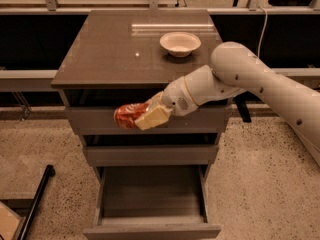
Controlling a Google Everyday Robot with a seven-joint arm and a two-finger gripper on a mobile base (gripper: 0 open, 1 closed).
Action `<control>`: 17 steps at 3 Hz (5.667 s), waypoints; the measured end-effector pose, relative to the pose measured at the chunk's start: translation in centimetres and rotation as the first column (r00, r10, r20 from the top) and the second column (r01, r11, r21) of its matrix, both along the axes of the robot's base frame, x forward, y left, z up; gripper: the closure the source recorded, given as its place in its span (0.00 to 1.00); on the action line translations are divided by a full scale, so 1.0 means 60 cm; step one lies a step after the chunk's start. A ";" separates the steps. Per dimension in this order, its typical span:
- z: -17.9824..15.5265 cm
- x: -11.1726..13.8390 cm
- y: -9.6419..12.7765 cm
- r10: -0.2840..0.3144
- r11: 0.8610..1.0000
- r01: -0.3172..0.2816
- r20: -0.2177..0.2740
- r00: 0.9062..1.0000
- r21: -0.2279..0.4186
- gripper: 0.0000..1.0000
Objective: Place coke can into bottom drawer
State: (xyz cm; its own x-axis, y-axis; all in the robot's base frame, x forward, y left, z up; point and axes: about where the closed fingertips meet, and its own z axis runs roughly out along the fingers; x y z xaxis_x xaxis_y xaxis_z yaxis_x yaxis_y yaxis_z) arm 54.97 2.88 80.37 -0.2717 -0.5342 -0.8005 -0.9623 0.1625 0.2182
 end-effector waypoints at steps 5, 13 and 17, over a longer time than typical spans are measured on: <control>-0.273 -0.014 -0.078 -0.058 0.996 0.058 -0.009 0.998 0.072 1.00; -0.915 -0.008 -0.022 -0.092 0.929 0.241 -0.455 0.886 0.281 1.00; -1.026 -0.010 -0.009 -0.101 0.929 0.275 -0.544 0.833 0.248 0.26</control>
Offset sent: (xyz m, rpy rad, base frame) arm -0.0273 -0.0674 -0.1376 0.0197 0.0304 -0.1073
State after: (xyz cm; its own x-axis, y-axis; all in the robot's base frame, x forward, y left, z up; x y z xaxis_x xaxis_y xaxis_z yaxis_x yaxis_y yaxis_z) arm 54.37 2.36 18.82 -0.7575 -0.1839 -0.6264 -0.6522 0.1704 0.7387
